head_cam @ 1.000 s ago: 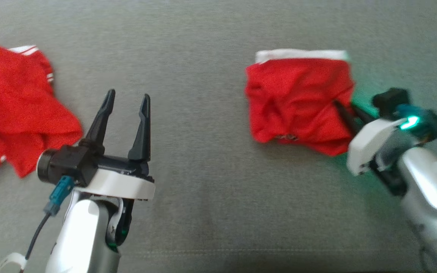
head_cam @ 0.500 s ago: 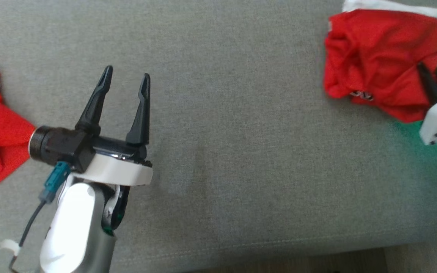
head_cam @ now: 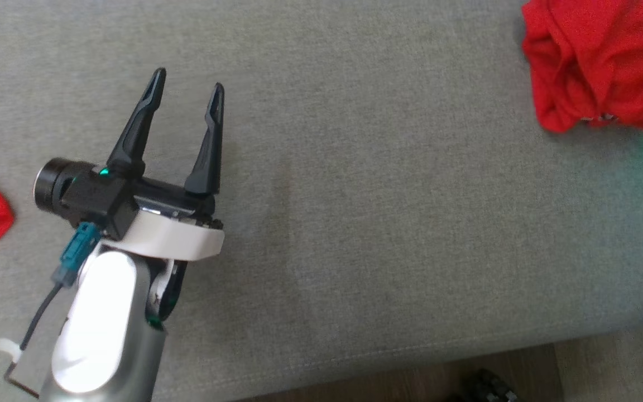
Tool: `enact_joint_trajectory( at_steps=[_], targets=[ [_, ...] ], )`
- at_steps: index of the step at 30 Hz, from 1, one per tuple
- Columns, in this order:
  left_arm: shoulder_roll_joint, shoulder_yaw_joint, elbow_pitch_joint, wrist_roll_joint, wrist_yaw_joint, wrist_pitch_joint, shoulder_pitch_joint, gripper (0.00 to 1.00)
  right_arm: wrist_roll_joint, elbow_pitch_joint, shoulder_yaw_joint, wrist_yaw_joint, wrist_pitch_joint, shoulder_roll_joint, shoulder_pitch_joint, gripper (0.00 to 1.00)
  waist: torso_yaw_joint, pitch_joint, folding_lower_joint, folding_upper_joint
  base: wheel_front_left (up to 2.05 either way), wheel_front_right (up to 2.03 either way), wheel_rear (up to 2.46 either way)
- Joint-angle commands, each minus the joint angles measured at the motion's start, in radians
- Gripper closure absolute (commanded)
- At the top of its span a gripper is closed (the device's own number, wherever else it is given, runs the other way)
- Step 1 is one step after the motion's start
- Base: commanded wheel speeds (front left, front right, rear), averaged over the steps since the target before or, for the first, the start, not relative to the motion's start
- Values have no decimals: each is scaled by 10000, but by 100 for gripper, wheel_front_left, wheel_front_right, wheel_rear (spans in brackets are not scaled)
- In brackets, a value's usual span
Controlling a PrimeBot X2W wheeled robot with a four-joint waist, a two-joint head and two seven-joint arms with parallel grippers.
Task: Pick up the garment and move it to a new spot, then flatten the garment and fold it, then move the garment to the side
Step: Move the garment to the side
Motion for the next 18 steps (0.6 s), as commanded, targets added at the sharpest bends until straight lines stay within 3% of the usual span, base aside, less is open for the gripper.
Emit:
enact_joint_trajectory(
  at_steps=[1, 7, 14, 16, 17, 18],
  targets=[
    [256, 272, -395, 89, -36, -51, -309, 0, 120, -310, 87, -7, 35, -682, -75, 100, -159, 214, -1, 0, 0, 0, 0],
    [355, 236, -426, 116, -64, -51, -518, 0, 378, -444, 304, -7, -106, -976, -432, 100, -281, 501, -1, 0, 0, 0, 0],
    [418, 185, -432, 122, -38, -51, -653, 0, 462, -221, 266, -7, -373, -811, -815, 100, -419, 705, -1, 0, 0, 0, 0],
    [429, 168, -418, 110, -34, -51, -670, 0, 454, -126, 223, -7, -505, -683, -818, 54, -447, 707, -1, 0, 0, 0, 0],
    [437, 167, -416, 101, -32, -51, -677, 0, 427, -57, 166, -7, -553, -615, -807, 0, -467, 701, -1, 0, 0, 0, 0],
    [449, 170, -418, 95, -24, -51, -678, 0, 384, 17, 113, -7, -571, -542, -784, 0, -494, 694, -1, 0, 0, 0, 0]
  ],
)
